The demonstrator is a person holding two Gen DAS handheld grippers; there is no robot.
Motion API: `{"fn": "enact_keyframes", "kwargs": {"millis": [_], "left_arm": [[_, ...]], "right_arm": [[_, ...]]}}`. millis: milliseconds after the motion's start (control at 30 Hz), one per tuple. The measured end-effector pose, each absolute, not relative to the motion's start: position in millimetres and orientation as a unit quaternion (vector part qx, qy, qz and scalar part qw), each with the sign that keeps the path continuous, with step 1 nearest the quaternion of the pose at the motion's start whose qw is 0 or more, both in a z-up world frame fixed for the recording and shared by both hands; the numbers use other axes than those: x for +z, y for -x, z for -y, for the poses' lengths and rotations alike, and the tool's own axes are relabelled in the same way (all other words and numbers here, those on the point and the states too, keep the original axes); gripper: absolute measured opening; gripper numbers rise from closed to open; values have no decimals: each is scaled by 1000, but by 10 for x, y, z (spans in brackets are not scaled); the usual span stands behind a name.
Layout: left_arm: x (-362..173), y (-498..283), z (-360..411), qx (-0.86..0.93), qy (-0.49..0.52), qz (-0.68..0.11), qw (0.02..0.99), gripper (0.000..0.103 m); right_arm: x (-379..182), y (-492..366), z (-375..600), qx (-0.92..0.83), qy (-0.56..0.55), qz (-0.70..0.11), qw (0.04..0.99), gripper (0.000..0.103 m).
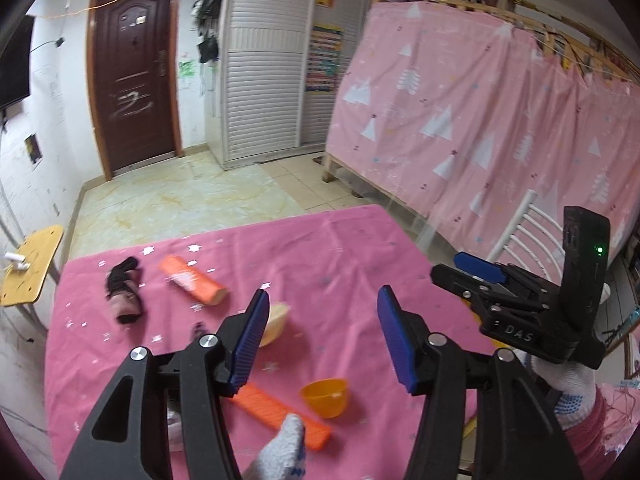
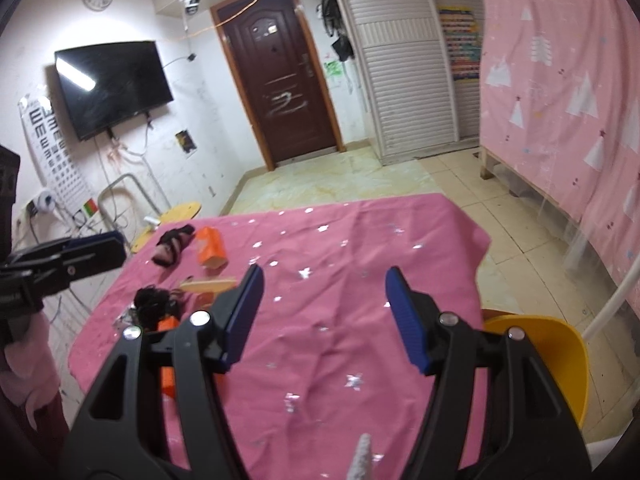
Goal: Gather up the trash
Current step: 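Grasp the white printed plastic bag with the left gripper while the right gripper grasps the orange rectangular block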
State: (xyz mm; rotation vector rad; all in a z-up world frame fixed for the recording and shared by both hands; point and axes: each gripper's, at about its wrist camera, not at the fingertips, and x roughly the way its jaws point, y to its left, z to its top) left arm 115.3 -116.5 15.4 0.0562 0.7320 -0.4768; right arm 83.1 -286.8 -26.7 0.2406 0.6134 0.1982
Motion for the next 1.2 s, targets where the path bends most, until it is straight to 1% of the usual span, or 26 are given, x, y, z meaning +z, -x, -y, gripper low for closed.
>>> {"fn": "enact_keyframes", "kwargs": {"millis": [367,433,533,867,1200], "left_arm": [[-78,-1314,350,-175,-9,-377,909,49],[-163,-1321,251,-169,-8,-386,907,49],[-284,-1316,117,-163,-9,-395,904,49],[-697,-1282,-14,-175,-29,-431,885,49],[-938,-1300,-29,-157,-49,-448,879,49]], "right_arm": [[-291,-999,2330,140,-86,-320,933,62],[-295,-1026,2239,148,-82,-322,931,66],[-309,-1053,2132,158,-77,-327,929,66],[-412,-1073,1764,192,-53,-349,916,66],[-512,-1030,1394,229,-23,-365,902,67]]}}
